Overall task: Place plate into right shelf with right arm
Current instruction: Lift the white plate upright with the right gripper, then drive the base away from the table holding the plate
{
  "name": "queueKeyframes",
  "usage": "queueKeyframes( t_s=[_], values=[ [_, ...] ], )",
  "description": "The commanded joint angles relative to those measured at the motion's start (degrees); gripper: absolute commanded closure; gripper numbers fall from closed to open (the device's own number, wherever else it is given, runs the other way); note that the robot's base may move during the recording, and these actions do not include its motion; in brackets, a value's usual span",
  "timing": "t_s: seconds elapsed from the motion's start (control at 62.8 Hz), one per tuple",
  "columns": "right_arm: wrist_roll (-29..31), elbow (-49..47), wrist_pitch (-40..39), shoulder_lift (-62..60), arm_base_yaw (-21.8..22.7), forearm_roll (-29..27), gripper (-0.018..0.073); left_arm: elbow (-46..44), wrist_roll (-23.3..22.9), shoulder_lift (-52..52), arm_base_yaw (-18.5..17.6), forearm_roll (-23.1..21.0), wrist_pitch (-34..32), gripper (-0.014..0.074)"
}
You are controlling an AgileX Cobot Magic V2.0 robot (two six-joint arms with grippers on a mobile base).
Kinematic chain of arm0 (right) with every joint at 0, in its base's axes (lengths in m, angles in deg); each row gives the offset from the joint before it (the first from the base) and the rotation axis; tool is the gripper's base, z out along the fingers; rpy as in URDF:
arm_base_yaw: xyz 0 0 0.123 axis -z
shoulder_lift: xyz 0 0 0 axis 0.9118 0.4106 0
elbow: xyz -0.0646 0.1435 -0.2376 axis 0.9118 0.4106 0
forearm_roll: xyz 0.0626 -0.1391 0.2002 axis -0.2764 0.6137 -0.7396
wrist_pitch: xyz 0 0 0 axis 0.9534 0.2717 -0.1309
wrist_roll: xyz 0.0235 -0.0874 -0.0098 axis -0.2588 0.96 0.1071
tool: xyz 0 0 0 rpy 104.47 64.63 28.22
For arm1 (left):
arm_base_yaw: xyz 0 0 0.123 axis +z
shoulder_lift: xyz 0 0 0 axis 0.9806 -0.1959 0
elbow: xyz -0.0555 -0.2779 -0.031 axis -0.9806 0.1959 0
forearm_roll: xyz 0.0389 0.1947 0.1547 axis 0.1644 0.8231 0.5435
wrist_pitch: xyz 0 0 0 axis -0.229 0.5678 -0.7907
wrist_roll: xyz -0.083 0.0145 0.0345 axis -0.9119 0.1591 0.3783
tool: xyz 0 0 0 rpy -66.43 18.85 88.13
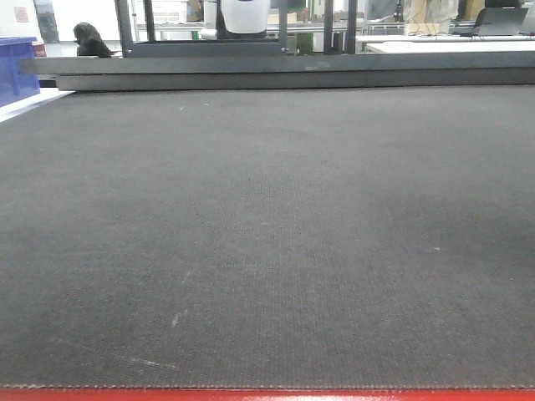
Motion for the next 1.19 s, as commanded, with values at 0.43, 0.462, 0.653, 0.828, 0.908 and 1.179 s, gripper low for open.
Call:
queueKeyframes(
  t_s=[0.43,0.462,0.653,0.828,0.908,1.179],
  values=[
    [0.24,-1.71,-5.28,0.27,0.4,0.21,0.0506,0.59,-0.4,0.59,-0.11,-0.47,-5.16,0.0724],
    [0.24,-1.71,-5.28,0.27,0.4,0.21,0.0506,0.59,-0.4,0.59,-0.11,-0.47,-5.16,0.0724],
    [0.24,-1.71,-5.28,0.27,0.4,0.21,0.0506,0.59,-0.4,0.59,-0.11,-0.47,-5.16,0.0724],
    [0.24,-1.71,-5.28,0.27,0.4,0.21,0.0506,0.59,-0.4,0.59,-0.11,-0.47,-5.16,0.0724],
    [0.24,-1.71,-5.28,0.27,0.4,0.21,0.0506,0.59,-0.4,0.59,-0.11,-0.47,-5.16,0.0724],
    [0.24,-1.71,-5.28,0.27,0.4,0.21,0.0506,0.59,-0.4,0.59,-0.11,-0.47,-5.16,0.0724]
  ],
)
